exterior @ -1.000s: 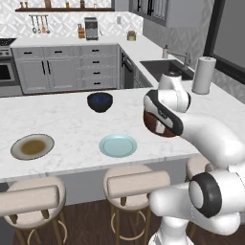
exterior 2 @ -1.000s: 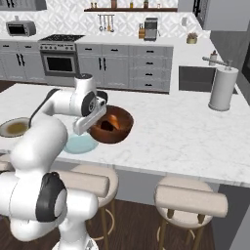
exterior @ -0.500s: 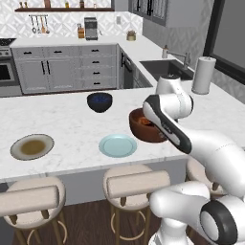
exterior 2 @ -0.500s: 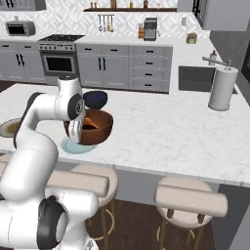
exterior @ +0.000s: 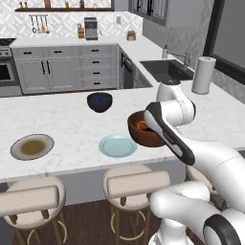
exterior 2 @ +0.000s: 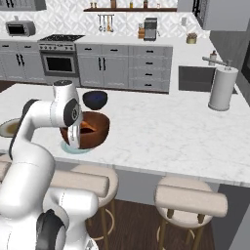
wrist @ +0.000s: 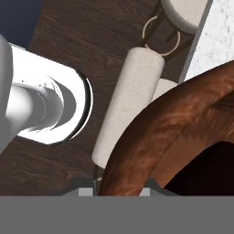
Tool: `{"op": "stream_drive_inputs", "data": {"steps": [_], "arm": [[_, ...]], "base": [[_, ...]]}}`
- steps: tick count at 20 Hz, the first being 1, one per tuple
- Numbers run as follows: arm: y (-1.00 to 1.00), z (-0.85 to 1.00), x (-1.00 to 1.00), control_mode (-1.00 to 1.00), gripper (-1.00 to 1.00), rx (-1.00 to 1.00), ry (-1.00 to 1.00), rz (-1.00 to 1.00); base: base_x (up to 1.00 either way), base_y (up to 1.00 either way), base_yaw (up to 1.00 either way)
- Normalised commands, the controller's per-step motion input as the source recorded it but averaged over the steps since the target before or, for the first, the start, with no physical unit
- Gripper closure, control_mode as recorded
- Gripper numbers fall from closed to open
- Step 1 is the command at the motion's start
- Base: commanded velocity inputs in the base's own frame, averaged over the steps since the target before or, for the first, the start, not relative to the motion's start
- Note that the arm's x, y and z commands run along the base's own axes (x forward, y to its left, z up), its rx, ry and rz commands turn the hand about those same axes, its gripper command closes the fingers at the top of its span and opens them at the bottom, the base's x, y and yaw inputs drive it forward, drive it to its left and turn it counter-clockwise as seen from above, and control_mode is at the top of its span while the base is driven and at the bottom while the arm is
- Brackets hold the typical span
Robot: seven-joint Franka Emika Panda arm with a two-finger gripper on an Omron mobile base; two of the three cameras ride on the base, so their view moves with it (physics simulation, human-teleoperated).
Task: Pick the chicken drumstick and avocado from their plates and place them in the bowl. Then put the bowl in the fridge.
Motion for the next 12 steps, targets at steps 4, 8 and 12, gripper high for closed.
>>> {"op": "stream_drive_inputs", "data": {"steps": [4, 8, 12], "arm": [[0.00, 0.00, -0.02, -1.00, 1.00, 0.00, 0.00, 0.00], [0.00, 0.00, -0.71, -1.00, 1.00, 0.00, -0.15, 0.00], [0.00, 0.00, -0.97, -1.00, 1.00, 0.00, -0.20, 0.00]], "base": [[0.00, 0.00, 0.00], [0.00, 0.00, 0.00], [0.00, 0.00, 0.00]]}}
